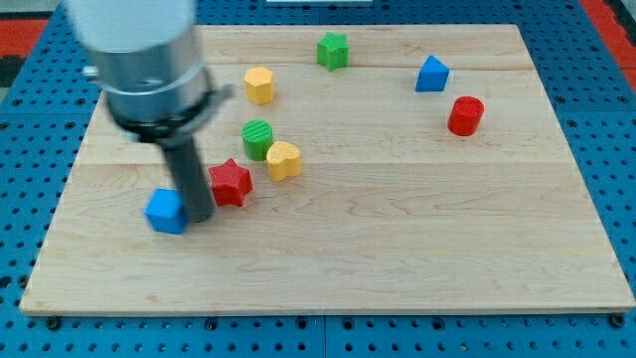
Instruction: Push the red star to the bottom center
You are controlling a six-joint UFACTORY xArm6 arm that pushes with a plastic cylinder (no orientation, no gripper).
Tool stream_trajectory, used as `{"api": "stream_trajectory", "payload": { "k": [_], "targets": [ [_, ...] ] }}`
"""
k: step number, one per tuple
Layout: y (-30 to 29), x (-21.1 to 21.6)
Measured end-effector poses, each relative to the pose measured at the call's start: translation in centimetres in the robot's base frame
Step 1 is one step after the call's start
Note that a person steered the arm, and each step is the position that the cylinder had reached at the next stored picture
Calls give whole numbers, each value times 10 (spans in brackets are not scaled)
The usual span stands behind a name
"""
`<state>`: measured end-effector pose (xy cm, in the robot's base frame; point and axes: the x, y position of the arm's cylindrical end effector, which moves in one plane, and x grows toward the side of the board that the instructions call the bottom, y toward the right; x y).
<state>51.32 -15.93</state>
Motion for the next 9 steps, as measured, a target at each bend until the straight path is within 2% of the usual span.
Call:
{"api": "stream_trajectory", "payload": {
  "k": [1,2,3,4,9],
  "targets": [
    [-33,0],
    [-9,13],
    [13,-33],
    [53,-57],
    [156,-57]
  ]
}}
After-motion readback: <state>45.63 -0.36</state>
